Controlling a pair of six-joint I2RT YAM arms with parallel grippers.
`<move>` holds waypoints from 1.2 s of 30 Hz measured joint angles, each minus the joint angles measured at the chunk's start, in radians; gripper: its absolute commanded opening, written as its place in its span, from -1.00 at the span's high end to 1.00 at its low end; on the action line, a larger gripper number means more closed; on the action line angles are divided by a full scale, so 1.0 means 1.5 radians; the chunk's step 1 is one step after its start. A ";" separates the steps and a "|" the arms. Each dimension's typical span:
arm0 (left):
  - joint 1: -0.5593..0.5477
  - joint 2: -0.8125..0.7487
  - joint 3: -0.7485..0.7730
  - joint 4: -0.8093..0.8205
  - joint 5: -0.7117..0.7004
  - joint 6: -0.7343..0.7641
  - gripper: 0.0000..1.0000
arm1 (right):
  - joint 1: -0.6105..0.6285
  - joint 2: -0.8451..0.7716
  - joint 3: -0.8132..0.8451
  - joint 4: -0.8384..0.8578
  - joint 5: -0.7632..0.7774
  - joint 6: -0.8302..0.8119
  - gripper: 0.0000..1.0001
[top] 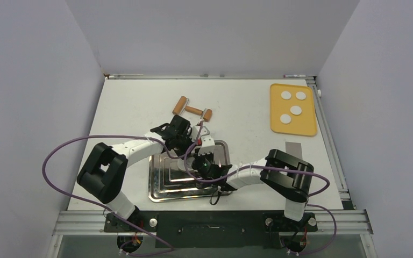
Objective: Roll out the dumpling wrappers from the dough
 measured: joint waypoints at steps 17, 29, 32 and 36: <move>-0.026 0.031 0.038 -0.051 0.077 0.087 1.00 | 0.040 -0.041 -0.035 -0.040 0.072 -0.014 0.83; 0.014 0.031 0.033 -0.046 0.015 0.018 1.00 | -0.010 0.042 0.033 0.044 0.003 -0.086 0.83; 0.013 0.026 0.029 -0.029 0.012 0.024 1.00 | -0.006 0.029 0.011 0.057 0.000 -0.100 0.83; -0.007 0.030 0.036 -0.034 0.044 0.062 1.00 | 0.024 -0.017 -0.039 0.045 0.017 -0.085 0.83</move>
